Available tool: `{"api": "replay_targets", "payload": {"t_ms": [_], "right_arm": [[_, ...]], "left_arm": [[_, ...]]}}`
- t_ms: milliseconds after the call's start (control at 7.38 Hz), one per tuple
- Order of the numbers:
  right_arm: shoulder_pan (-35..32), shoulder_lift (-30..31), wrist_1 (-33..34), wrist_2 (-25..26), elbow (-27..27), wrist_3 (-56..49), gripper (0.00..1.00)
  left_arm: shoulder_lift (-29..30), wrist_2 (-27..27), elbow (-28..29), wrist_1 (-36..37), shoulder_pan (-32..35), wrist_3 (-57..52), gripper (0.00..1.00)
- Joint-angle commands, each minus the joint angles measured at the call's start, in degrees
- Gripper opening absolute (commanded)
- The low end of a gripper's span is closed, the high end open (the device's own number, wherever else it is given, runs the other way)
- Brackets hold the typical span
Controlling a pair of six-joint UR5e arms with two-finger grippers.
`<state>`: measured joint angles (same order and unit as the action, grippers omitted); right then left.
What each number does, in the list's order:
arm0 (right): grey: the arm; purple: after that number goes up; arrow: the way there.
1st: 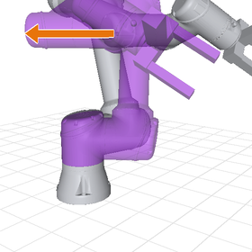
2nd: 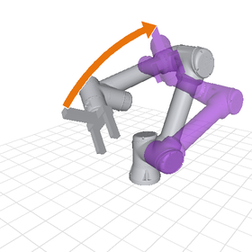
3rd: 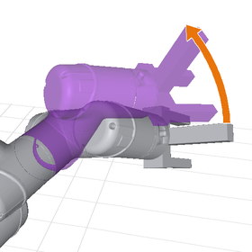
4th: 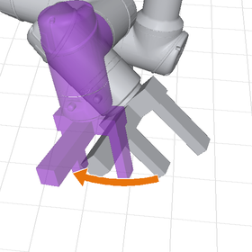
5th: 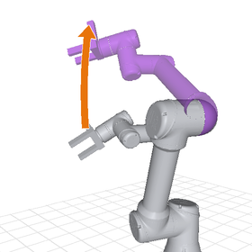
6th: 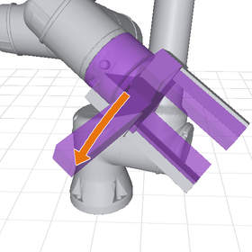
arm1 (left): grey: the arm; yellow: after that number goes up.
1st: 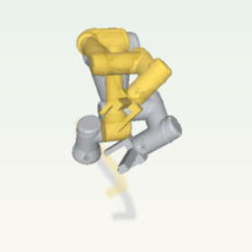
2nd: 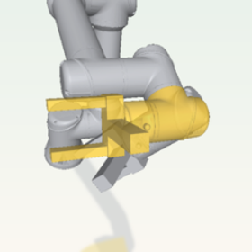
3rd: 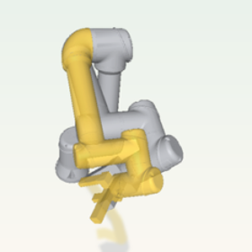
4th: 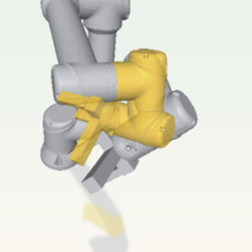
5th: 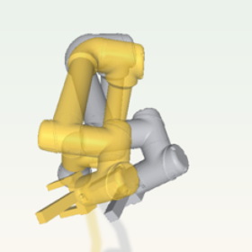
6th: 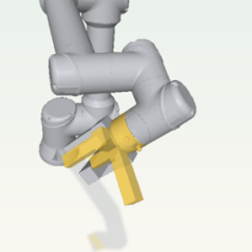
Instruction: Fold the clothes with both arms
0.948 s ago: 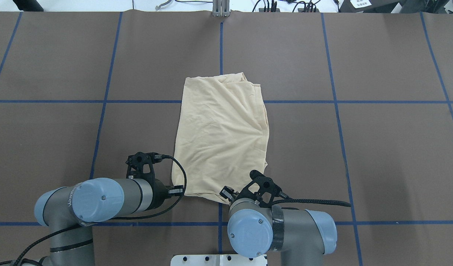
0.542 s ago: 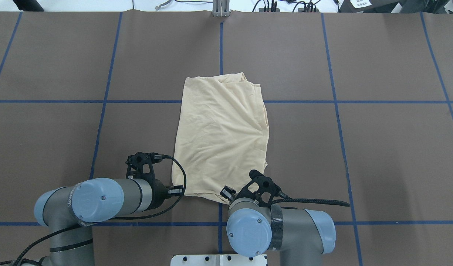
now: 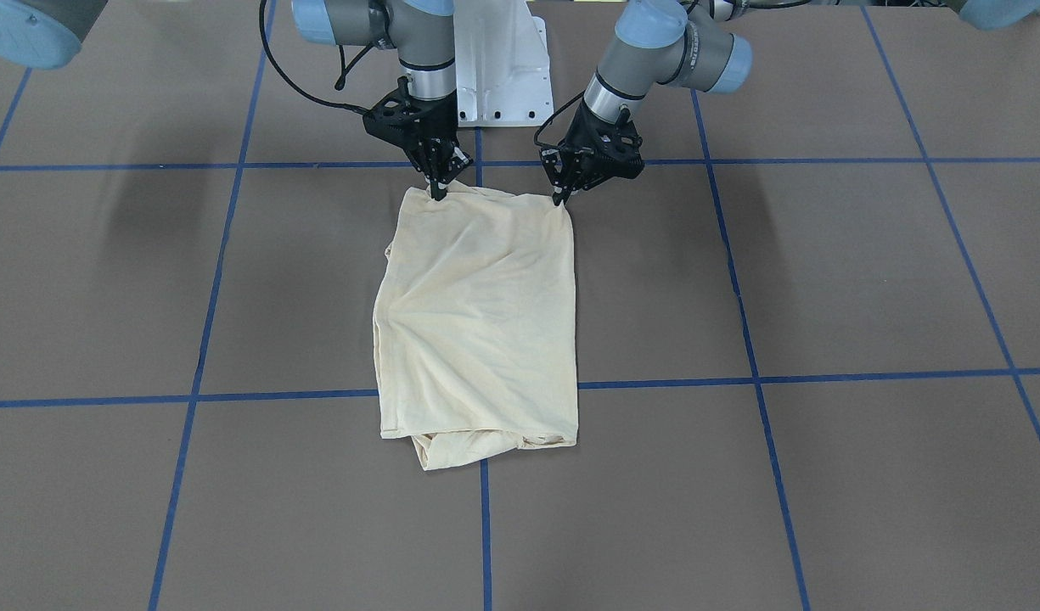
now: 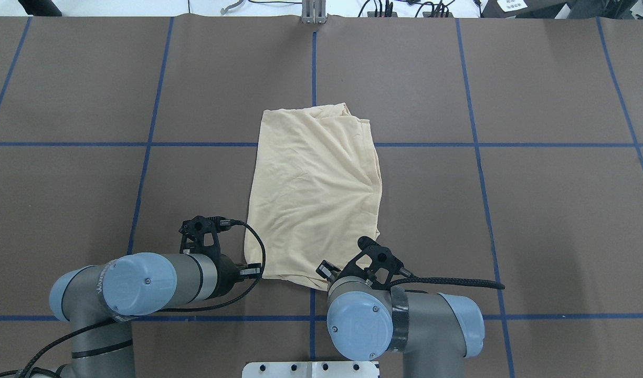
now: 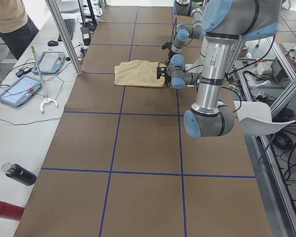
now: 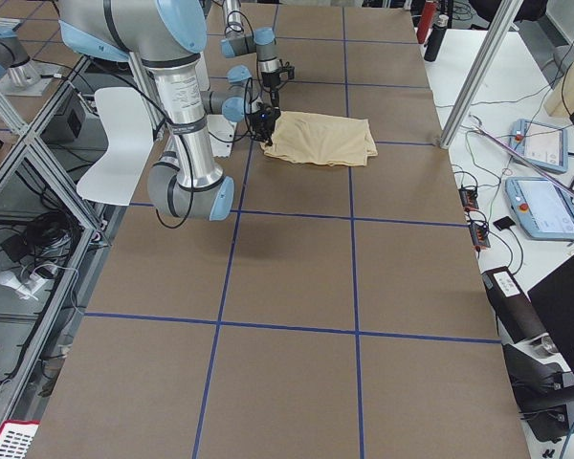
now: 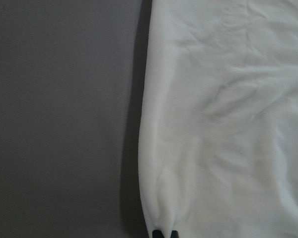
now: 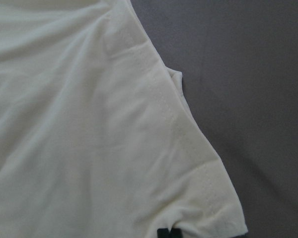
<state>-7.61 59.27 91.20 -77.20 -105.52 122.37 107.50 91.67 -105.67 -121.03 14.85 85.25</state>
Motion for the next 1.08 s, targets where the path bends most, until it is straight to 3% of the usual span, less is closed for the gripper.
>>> {"api": "replay_targets", "payload": {"t_ms": [0,135,271,542,948], "right_arm": [[-0.30,0.14,4.05,-0.32,-3.97,-0.38,0.00],[0.14,1.36,4.51,-0.14,-3.82,-1.08,0.32],[0.58,1.55,4.51,0.12,-3.55,-5.87,0.99],[0.84,1.20,4.51,0.12,-2.59,-5.92,1.00],[1.02,0.58,3.99,0.21,-0.92,-3.55,0.93]], "left_arm": [[0.08,0.09,-0.06,0.00,0.00,0.00,0.00],[0.08,0.09,-0.06,0.00,0.00,0.00,0.00],[0.08,0.09,-0.06,0.00,0.00,0.00,0.00],[0.08,0.09,-0.06,0.00,0.00,0.00,0.00],[0.08,0.09,-0.06,0.00,0.00,-0.09,0.00]]}}
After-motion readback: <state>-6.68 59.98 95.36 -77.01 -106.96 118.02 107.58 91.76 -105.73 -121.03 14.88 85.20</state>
